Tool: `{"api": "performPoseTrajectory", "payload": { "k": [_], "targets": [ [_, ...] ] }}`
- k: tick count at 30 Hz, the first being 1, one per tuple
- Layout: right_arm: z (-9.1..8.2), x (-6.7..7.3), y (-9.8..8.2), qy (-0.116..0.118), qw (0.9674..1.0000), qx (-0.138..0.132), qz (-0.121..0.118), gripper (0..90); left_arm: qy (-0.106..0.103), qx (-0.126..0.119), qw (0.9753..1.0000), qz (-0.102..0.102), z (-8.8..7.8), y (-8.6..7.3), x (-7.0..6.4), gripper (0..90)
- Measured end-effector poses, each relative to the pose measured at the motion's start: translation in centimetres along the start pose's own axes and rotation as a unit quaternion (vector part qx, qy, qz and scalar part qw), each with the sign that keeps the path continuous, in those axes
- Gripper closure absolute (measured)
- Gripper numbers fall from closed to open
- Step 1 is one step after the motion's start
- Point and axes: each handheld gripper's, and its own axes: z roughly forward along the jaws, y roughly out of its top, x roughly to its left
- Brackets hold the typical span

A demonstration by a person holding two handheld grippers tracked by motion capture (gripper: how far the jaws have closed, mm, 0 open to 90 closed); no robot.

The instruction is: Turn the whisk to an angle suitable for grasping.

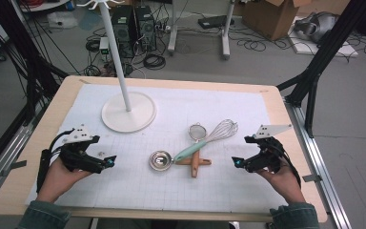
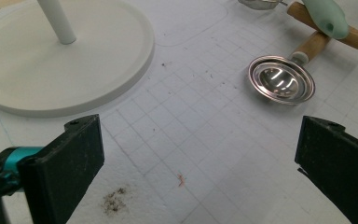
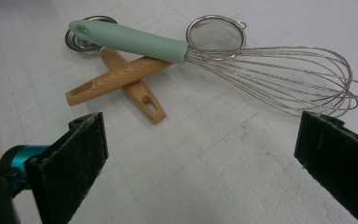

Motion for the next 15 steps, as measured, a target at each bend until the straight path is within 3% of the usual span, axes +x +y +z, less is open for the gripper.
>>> {"api": "performPoseTrajectory", "payload": {
  "k": [15],
  "targets": [
    [1.7, -0.3, 2.2, 0.008, 0.9992, 0.030, -0.025, 1.8, -0.019, 0.007, 0.9998, 0.008, 0.4, -0.2, -0.7, 2.7]
  ]
}}
